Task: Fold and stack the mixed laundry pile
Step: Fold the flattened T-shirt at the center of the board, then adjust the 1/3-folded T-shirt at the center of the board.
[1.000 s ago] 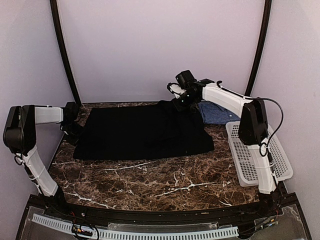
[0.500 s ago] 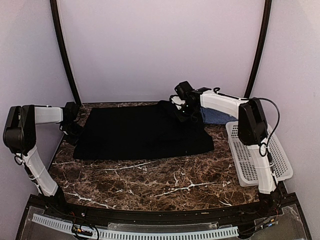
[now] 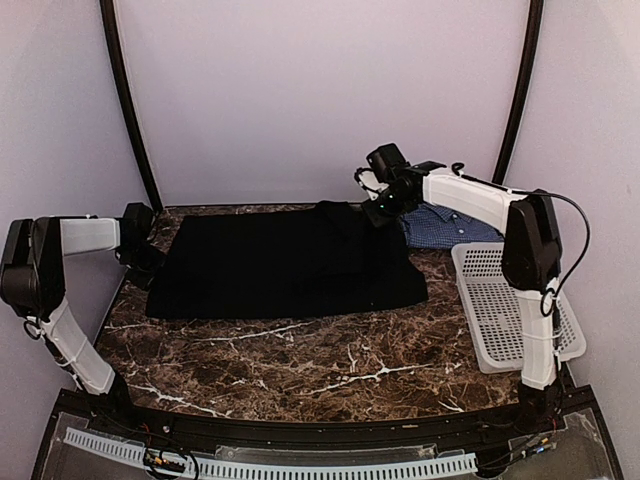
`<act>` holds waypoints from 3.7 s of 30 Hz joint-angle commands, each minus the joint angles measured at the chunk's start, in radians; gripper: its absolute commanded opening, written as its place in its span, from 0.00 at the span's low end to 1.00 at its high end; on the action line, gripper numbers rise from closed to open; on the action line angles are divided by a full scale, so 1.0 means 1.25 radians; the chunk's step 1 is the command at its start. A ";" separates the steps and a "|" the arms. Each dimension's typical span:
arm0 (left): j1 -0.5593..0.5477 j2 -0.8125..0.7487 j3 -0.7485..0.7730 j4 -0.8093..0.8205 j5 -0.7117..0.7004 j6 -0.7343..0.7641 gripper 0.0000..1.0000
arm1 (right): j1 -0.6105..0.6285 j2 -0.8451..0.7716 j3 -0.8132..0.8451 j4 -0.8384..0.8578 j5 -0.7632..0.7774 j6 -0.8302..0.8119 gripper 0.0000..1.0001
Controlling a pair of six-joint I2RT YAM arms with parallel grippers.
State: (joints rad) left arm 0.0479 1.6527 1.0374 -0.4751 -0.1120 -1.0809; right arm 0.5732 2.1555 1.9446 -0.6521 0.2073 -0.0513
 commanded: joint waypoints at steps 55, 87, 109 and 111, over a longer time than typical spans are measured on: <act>-0.024 -0.089 -0.185 0.117 0.271 0.223 0.91 | -0.098 -0.159 -0.506 0.037 -0.276 0.169 0.35; -0.124 -0.491 -0.229 -0.056 0.181 0.312 0.87 | 0.021 -0.459 -0.660 -0.069 -0.270 0.309 0.45; -0.696 0.324 0.545 0.096 0.316 0.975 0.50 | -0.073 -0.414 -0.673 0.122 -0.493 0.348 0.33; -0.710 0.357 0.564 0.100 0.316 1.002 0.49 | -0.078 -0.412 -0.684 0.129 -0.497 0.349 0.33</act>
State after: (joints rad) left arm -0.8265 2.0720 1.6768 -0.3508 0.2451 0.0563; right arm 0.4816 1.6775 1.1114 -0.5655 -0.3634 0.3618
